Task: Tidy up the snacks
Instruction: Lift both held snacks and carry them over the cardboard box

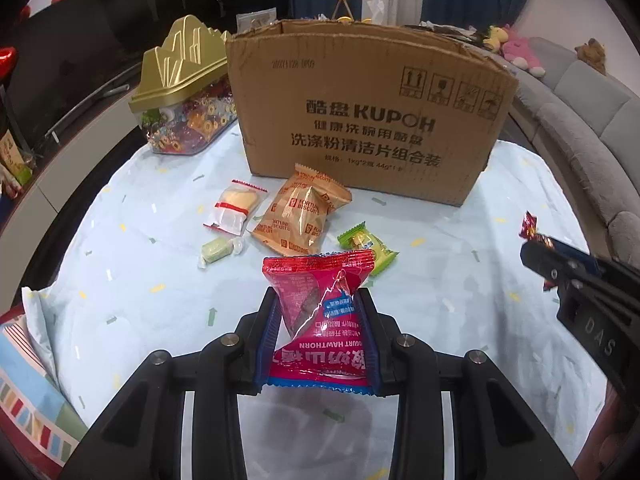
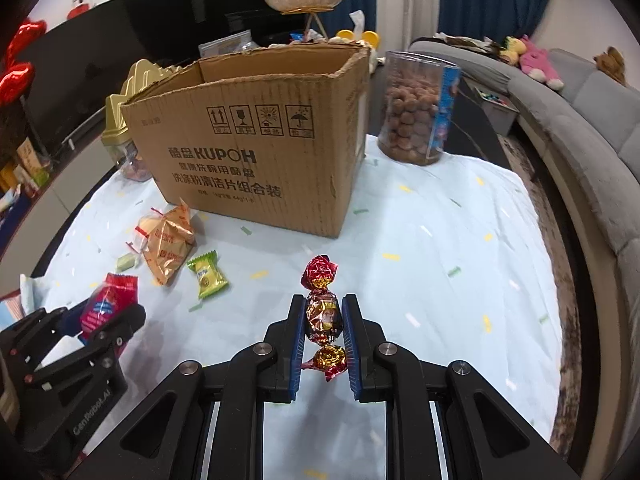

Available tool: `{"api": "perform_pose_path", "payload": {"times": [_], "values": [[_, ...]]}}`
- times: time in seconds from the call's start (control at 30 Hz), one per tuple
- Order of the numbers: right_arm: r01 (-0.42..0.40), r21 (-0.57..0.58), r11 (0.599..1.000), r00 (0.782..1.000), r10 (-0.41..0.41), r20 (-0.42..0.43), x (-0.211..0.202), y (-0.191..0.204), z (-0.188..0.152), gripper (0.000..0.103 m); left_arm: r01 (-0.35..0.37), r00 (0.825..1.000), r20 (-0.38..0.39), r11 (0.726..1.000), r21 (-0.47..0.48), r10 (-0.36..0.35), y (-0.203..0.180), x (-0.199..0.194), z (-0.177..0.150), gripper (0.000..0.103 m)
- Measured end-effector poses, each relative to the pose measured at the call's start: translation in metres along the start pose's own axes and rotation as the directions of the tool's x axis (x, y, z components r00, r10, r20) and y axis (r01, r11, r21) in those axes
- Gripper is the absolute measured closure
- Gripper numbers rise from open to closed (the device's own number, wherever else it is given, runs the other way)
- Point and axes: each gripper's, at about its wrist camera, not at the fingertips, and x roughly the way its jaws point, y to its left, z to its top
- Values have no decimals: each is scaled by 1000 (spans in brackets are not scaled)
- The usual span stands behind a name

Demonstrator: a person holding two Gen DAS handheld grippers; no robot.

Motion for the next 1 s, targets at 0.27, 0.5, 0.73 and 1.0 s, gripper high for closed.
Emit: {"api": "perform_pose_path", "payload": {"times": [0.27, 0.5, 0.73, 1.0], "values": [[48, 58, 997, 999, -49, 22, -31, -2, -4, 83, 48, 998, 31, 998, 42, -49, -2, -23, 10, 67], [79, 82, 993, 996, -83, 44, -54, 1, 3, 83, 99, 994, 43, 992, 76, -102, -1, -42, 20, 67], [105, 89, 990, 991, -111, 70, -75, 7, 19, 83, 139, 988, 57, 987, 85, -144, 5, -57, 39, 67], [133, 89, 987, 984, -142, 103, -95, 19, 40, 83, 166, 982, 80, 982, 95, -173, 15, -71, 63, 67]]}}
